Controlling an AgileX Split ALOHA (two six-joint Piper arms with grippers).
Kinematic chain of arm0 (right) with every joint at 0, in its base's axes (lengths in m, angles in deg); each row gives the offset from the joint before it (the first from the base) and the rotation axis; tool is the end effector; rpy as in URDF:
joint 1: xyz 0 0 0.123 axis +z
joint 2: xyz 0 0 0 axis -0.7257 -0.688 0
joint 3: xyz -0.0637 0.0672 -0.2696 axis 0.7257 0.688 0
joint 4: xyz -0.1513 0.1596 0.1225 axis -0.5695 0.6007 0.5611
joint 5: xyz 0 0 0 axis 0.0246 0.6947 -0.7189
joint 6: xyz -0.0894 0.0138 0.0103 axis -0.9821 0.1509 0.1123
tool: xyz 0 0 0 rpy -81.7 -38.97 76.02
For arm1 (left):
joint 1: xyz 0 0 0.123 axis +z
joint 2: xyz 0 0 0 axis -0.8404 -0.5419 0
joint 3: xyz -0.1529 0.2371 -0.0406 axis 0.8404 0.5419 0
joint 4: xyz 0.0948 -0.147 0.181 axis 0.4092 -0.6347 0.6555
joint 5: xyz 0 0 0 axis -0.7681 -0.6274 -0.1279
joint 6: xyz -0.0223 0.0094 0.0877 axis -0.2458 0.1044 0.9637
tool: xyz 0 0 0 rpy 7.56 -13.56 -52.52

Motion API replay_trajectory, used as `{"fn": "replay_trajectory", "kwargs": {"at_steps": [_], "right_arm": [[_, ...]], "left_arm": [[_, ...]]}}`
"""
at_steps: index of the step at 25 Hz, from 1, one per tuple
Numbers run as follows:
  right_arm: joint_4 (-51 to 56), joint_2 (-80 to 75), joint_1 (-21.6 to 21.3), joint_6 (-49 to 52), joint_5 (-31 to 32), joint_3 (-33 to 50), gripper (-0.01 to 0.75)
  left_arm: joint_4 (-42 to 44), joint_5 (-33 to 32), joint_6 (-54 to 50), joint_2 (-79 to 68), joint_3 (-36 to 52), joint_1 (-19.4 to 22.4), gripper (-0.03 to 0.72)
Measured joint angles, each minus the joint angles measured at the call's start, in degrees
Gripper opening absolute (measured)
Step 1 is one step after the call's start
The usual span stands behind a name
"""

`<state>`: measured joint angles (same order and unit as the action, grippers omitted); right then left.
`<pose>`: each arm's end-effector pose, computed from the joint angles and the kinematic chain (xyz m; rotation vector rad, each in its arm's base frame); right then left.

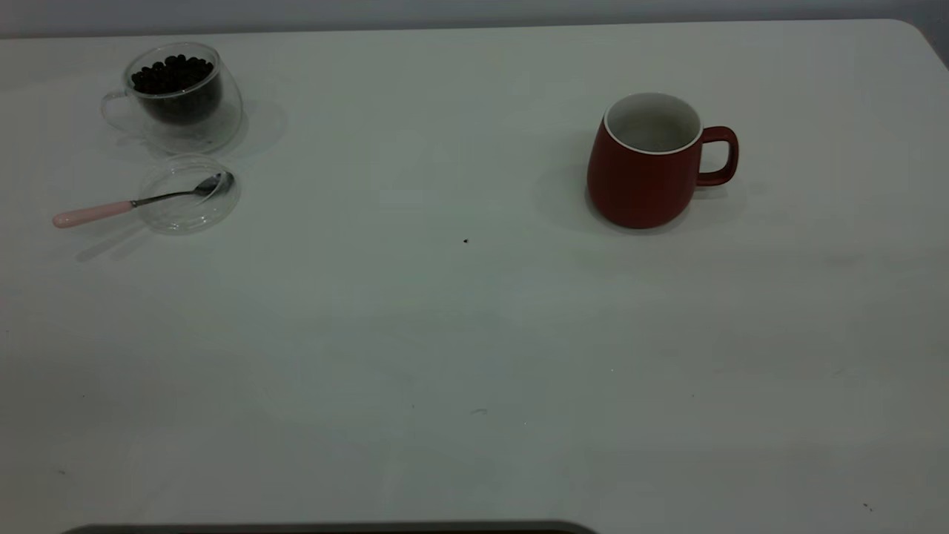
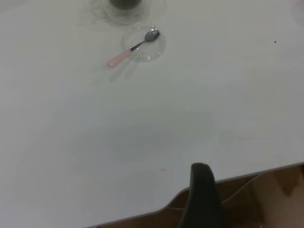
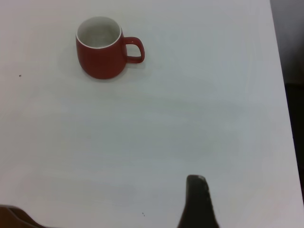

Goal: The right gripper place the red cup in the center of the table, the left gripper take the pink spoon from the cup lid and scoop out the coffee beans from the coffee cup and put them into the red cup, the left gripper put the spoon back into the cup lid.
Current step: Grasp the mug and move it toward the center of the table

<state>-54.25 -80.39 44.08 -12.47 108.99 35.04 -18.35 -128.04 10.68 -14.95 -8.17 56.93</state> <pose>-0.0007 0.0087 0.2647 -0.1117 2.1568 0.0229 -0.0111 -0.0124 0.2687 0.2173 2.1014 -0.0731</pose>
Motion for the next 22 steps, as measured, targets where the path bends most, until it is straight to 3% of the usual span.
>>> {"fn": "replay_trajectory", "kwargs": {"at_steps": [19,22], "right_arm": [[-0.9,0.0,0.0,0.0,0.0,0.0,0.591],[-0.9,-2.8,0.0,-0.2,-2.8,-1.3,0.591]], "left_arm": [[0.0,0.0,-0.1,0.0,0.2,0.0,0.588],[0.0,0.0,-0.1,0.0,0.2,0.0,0.588]]}}
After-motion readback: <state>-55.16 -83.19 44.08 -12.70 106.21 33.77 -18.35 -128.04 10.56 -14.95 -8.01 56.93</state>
